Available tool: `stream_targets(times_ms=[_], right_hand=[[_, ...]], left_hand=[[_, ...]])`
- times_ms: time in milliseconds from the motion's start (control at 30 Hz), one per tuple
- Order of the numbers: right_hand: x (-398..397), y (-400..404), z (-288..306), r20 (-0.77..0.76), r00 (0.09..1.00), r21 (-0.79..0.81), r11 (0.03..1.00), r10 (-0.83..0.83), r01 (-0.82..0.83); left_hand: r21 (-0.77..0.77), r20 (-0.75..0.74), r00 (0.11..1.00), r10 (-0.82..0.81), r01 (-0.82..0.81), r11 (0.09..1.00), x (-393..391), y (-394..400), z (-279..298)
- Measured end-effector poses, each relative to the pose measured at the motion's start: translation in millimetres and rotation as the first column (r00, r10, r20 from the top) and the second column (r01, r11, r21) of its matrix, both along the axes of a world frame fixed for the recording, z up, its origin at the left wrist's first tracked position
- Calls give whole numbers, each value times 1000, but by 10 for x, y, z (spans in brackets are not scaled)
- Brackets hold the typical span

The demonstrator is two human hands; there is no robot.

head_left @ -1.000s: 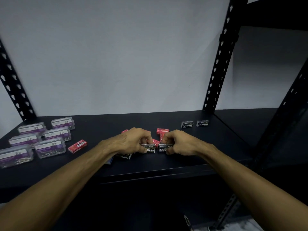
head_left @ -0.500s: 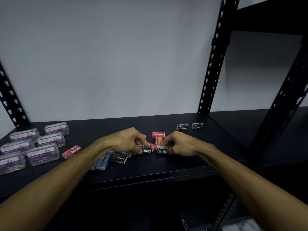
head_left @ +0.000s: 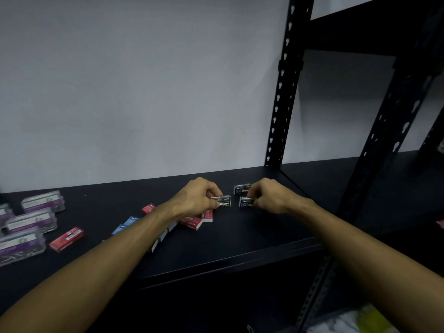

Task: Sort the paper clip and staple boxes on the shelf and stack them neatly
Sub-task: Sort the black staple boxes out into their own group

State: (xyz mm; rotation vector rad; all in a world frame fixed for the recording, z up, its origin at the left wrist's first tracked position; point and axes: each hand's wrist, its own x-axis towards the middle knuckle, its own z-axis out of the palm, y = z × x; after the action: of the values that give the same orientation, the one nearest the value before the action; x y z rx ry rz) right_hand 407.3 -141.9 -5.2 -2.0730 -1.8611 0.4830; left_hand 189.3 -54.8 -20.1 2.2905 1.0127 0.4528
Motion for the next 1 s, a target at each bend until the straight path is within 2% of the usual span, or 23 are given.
stream_targets(times_ms=[133,367,633,1000], right_hand=[[272,21,-15,54,995,25,996,-88,87],[575,95,-132,43,983,60,982,-180,177],[721,266,-248,13,982,44,982,-186,186],[815,357,-316,59,988,72,988,-141,137]], left_hand=[[21,12,999,37,-37,999,279,36,-61],[51,48,996,75,-77,996,652,90,-218],[61,35,997,71,-73,995,893,152,-327],[59,40,996,77,-79,995,994,214,-405]])
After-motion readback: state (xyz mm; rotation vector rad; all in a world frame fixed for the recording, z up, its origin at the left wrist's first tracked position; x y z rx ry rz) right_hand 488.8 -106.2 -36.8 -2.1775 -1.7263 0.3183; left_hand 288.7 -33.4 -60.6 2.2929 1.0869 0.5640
